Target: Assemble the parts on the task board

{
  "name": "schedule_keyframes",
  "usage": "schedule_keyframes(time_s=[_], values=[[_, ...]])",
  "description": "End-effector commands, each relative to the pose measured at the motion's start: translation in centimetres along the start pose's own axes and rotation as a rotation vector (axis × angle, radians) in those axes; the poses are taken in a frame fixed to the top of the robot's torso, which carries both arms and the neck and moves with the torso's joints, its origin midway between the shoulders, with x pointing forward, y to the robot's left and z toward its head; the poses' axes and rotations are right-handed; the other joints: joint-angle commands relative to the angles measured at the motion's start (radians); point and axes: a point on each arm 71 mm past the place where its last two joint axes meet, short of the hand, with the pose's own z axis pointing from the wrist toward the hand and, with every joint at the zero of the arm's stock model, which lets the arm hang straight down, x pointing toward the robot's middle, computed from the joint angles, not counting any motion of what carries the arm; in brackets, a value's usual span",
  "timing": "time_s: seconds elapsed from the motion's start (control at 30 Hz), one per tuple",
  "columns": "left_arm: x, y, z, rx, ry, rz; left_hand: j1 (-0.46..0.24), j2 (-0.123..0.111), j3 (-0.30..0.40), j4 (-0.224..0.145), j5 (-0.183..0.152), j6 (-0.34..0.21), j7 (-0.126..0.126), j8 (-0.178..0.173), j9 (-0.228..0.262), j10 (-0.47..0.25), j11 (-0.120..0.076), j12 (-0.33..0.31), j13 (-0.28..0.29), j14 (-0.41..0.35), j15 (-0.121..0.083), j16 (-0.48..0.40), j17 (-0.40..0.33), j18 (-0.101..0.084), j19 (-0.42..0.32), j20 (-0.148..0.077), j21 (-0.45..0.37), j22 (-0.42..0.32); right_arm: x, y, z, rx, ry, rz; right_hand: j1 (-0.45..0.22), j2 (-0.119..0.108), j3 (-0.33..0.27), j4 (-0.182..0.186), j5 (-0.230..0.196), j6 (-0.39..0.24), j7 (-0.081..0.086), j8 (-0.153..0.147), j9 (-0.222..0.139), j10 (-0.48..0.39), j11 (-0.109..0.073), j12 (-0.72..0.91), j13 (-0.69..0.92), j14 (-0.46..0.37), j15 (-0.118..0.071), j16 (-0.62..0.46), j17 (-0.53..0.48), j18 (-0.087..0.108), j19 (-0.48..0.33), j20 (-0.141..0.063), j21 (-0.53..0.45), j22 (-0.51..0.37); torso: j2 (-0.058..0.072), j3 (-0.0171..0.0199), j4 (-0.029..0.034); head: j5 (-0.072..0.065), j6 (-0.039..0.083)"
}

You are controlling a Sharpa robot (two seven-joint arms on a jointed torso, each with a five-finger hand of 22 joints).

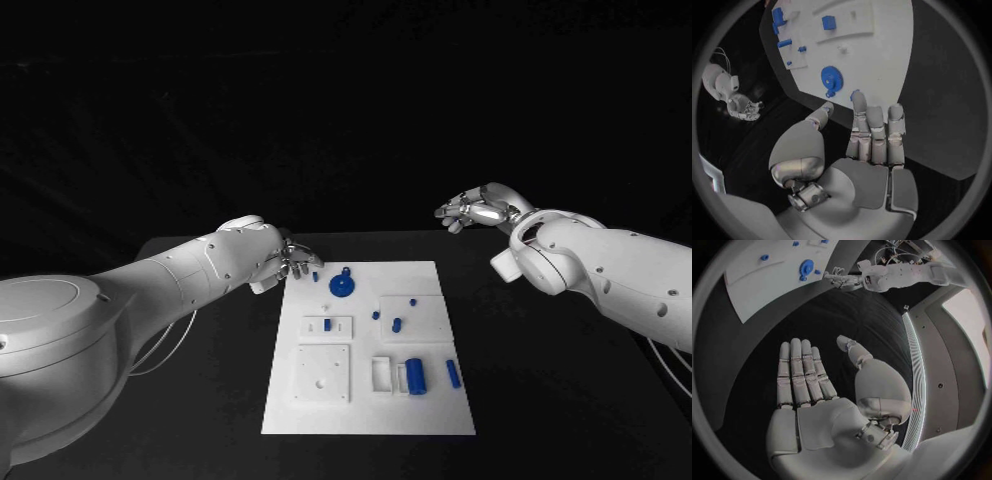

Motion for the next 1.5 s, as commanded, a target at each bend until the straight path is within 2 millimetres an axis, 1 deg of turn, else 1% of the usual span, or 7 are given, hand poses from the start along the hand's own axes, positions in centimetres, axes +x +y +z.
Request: schedule_keyframes(time_s=[0.03, 0.17, 0.27, 0.63, 1.13, 1.33, 1.5], values=[[0.28, 0.06, 0.12, 0.009, 0.023, 0.009, 0.0, 0.013, -0.007, -0.002, -0.005, 0.002, 0.004, 0.004, 0.001, -0.005, 0.002, 0.003, 0.001, -0.008, -0.001, 0.004, 0.001, 0.007, -0.009, -0.126, -0.004, 0.012, 0.01, 0.27, -0.02, -0.015, 0.004, -0.007, 0.011, 0.0, -0.001, 0.004, 0.002, -0.003, 0.0, 0.004, -0.001, 0.007, -0.001, 0.006, -0.002, -0.007, 0.002, -0.002, -0.001, 0.005, -0.003, 0.001, -0.007, 0.002, 0.007, -0.001, -0.0036, 0.001, 0.003], [0.34, 0.31, 0.23, 0.006, 0.022, 0.007, 0.003, 0.018, -0.01, -0.005, -0.005, 0.001, 0.005, 0.004, 0.001, -0.006, 0.002, 0.003, 0.001, -0.009, 0.0, 0.004, 0.0, 0.007, -0.01, -0.125, -0.005, 0.012, -0.12, 0.4, -0.04, -0.018, 0.002, -0.007, 0.011, 0.0, -0.001, 0.004, 0.002, -0.003, 0.0, 0.004, -0.001, 0.007, -0.001, 0.006, -0.002, -0.007, 0.002, -0.001, -0.001, 0.005, -0.003, 0.001, -0.007, 0.002, 0.011, -0.0019, -0.0062, 0.001, 0.005], [0.47, 0.34, 0.3, 0.008, 0.021, 0.006, 0.003, 0.019, -0.011, -0.007, -0.004, 0.0, 0.005, 0.004, 0.001, -0.007, 0.003, 0.003, 0.001, -0.01, 0.0, 0.004, 0.0, 0.007, -0.01, -0.125, -0.005, 0.013, -0.18, 0.51, -0.02, -0.02, 0.0, -0.006, 0.011, 0.0, -0.001, 0.004, 0.002, -0.003, 0.0, 0.004, -0.001, 0.007, -0.001, 0.006, -0.002, -0.007, 0.002, -0.001, -0.001, 0.005, -0.003, 0.001, -0.007, 0.002, 0.013, -0.0024, -0.0054, -0.001, 0.005], [1.04, 0.31, 0.49, 0.013, 0.027, 0.001, 0.006, 0.025, -0.015, -0.011, -0.004, -0.002, 0.006, 0.003, 0.0, -0.008, 0.003, 0.003, 0.002, -0.011, 0.001, 0.004, 0.0, 0.006, -0.011, -0.125, -0.006, 0.013, -0.13, 0.87, 0.02, -0.028, 0.0, -0.002, 0.011, 0.0, -0.001, 0.004, 0.002, -0.003, 0.0, 0.004, -0.001, 0.007, -0.001, 0.006, -0.003, -0.007, 0.003, -0.001, -0.002, 0.006, -0.003, 0.001, -0.007, 0.002, 0.015, -0.0017, -0.0071, -0.004, 0.003], [0.85, 0.49, 0.54, 0.011, 0.022, -0.003, 0.01, 0.039, -0.019, -0.017, -0.004, -0.003, 0.006, 0.004, 0.0, -0.009, 0.004, 0.004, 0.002, -0.011, 0.001, 0.004, -0.001, 0.006, -0.011, -0.124, -0.008, 0.013, -0.08, 0.96, 0.05, -0.03, 0.001, -0.001, 0.012, 0.0, -0.001, 0.004, 0.002, -0.002, 0.0, 0.004, -0.002, 0.007, -0.001, 0.007, -0.005, -0.007, 0.003, -0.001, -0.002, 0.006, -0.003, 0.001, -0.007, 0.003, 0.013, -0.0011, -0.005, -0.01, 0.002], [0.56, 0.7, 0.6, 0.006, 0.004, -0.015, 0.025, 0.085, -0.019, -0.03, -0.004, -0.009, 0.008, 0.002, -0.002, -0.012, 0.005, 0.004, 0.002, -0.013, 0.003, 0.004, -0.003, 0.005, -0.013, -0.123, -0.01, 0.014, -0.03, 1.01, 0.05, -0.031, 0.002, -0.001, 0.011, 0.0, -0.001, 0.004, 0.002, -0.002, 0.0, 0.004, -0.002, 0.007, -0.001, 0.007, -0.005, -0.007, 0.003, -0.001, -0.002, 0.006, -0.003, 0.001, -0.007, 0.003, 0.015, -0.0012, -0.006, -0.01, 0.003], [0.54, 0.72, 0.61, 0.006, 0.005, -0.022, 0.025, 0.093, -0.024, -0.035, -0.004, -0.015, 0.01, -0.001, -0.004, -0.014, 0.007, 0.003, 0.002, -0.014, 0.004, 0.004, -0.003, 0.004, -0.014, -0.122, -0.011, 0.015, 0.0, 1.05, 0.07, -0.032, 0.002, -0.001, 0.011, 0.0, -0.001, 0.004, 0.002, -0.002, 0.0, 0.004, -0.002, 0.007, -0.001, 0.007, -0.006, -0.007, 0.003, -0.001, -0.002, 0.006, -0.003, 0.001, -0.007, 0.003, 0.015, -0.0006, -0.0054, -0.012, 0.002]])
